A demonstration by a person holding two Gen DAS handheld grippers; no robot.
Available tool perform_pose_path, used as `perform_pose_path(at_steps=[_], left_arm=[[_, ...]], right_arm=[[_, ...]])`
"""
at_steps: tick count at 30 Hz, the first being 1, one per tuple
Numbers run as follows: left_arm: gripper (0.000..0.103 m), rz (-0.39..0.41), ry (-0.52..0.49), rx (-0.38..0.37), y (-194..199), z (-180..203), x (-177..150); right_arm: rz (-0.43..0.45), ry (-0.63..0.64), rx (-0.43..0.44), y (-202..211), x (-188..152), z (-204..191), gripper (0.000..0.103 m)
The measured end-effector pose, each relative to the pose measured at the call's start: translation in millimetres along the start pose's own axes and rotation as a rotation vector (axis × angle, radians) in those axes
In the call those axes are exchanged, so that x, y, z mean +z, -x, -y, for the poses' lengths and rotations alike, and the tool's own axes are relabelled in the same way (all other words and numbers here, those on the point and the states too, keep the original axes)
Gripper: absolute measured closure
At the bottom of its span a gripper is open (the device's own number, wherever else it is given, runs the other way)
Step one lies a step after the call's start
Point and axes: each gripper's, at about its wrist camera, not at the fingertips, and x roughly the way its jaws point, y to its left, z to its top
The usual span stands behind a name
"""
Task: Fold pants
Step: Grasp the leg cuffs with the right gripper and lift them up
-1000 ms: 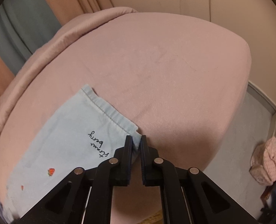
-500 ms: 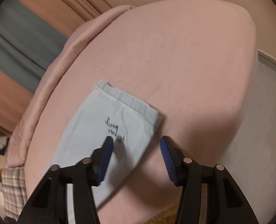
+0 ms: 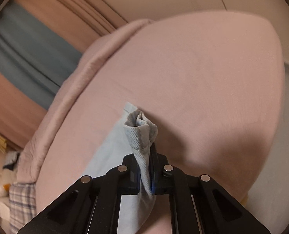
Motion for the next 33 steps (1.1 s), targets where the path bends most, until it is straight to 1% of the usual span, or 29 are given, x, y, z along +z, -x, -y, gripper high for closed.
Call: perform_pose_path(at_steps=[2,7,8,12,15,19,24,26,28,29,30,33], left_arm=[[0.013,0.004,0.015,-0.001,2.4,-4.9,-0.2],[0.013,0.019,0.039,0.001,9.4,-12.8,-1.7],[0.013,0.024,0.042,-0.001,12.2,-14.9,-2.6],[0.013,0.046,0.055,-0.006,20.5,-20.4,-2.6],[0.012,0.055,0.064,-0.011,24.1,-24.1,-3.4],[0.012,0.057,0.074,-0.008,27.8,-29.5,-5.3],[0.012,0.062,0.089,-0.004,30.7,-34.2,-5.1],[0.012,0.065,0.096,-0.002,32.3,-36.4,-5.5],[0.012,0.063,0.102,0.002,32.2,-38.9,-5.4],[0.012,0.062,0.105,0.004,32.1,-40.3,-5.3],[0.012,0.061,0.109,0.007,32.0,-41.6,-5.4],[0.012,0.058,0.113,0.008,31.7,-44.1,-4.1]], right_arm=[[0.02,0.042,-0.001,6.8,3.0,-15.0,0.094],[0.089,0.217,-0.002,27.9,-0.8,-67.8,0.094],[0.097,0.243,0.009,31.9,-2.7,-76.1,0.094],[0.108,0.357,0.1,49.5,-14.5,-117.7,0.094],[0.09,0.427,0.148,57.8,-27.1,-142.6,0.094],[0.029,0.525,0.198,54.6,-51.7,-169.8,0.094],[-0.072,0.627,0.206,30.0,-83.3,-190.2,0.094],[-0.126,0.665,0.187,18.9,-102.6,-194.8,0.094],[-0.16,0.702,0.162,12.0,-119.7,-196.4,0.094],[-0.191,0.737,0.144,3.5,-132.1,-198.6,0.094],[-0.208,0.75,0.135,3.6,-140.5,-202.6,0.094],[-0.316,0.794,0.112,-16.7,-167.4,-201.0,0.094]])
